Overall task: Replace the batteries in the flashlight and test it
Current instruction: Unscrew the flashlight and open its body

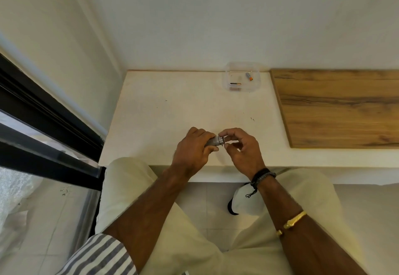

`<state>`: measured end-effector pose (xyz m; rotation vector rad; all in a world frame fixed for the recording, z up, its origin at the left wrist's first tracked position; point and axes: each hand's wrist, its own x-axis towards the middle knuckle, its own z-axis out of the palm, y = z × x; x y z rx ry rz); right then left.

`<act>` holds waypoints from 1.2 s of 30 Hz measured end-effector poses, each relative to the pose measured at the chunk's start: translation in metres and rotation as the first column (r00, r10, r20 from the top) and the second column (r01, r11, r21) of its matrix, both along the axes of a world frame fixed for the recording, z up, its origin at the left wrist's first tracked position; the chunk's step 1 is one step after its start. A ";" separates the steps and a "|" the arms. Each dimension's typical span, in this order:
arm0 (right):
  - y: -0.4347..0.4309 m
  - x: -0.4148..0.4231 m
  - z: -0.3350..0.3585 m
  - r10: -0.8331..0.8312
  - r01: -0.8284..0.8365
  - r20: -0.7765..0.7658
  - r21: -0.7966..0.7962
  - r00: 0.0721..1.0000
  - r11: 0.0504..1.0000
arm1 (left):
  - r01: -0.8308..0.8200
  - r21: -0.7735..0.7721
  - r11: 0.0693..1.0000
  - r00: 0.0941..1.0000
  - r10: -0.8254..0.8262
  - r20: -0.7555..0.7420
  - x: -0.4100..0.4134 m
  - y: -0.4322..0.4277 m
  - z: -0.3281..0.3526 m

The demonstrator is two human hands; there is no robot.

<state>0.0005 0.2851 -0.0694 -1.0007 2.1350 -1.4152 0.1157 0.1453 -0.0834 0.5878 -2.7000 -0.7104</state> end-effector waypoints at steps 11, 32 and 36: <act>0.002 0.000 -0.004 -0.063 0.063 -0.023 0.026 0.998 0.998 | 0.015 0.021 1.000 1.000 -0.015 -0.002 -0.002 0.003 -0.006; 0.004 -0.004 -0.002 -0.025 0.026 0.073 -0.003 0.997 1.000 | 0.029 0.008 1.000 1.000 -0.029 -0.007 -0.002 0.002 -0.009; 0.003 -0.003 -0.004 -0.129 0.122 0.070 0.088 0.989 0.989 | 0.043 0.009 0.999 0.999 -0.043 -0.025 -0.002 0.004 -0.008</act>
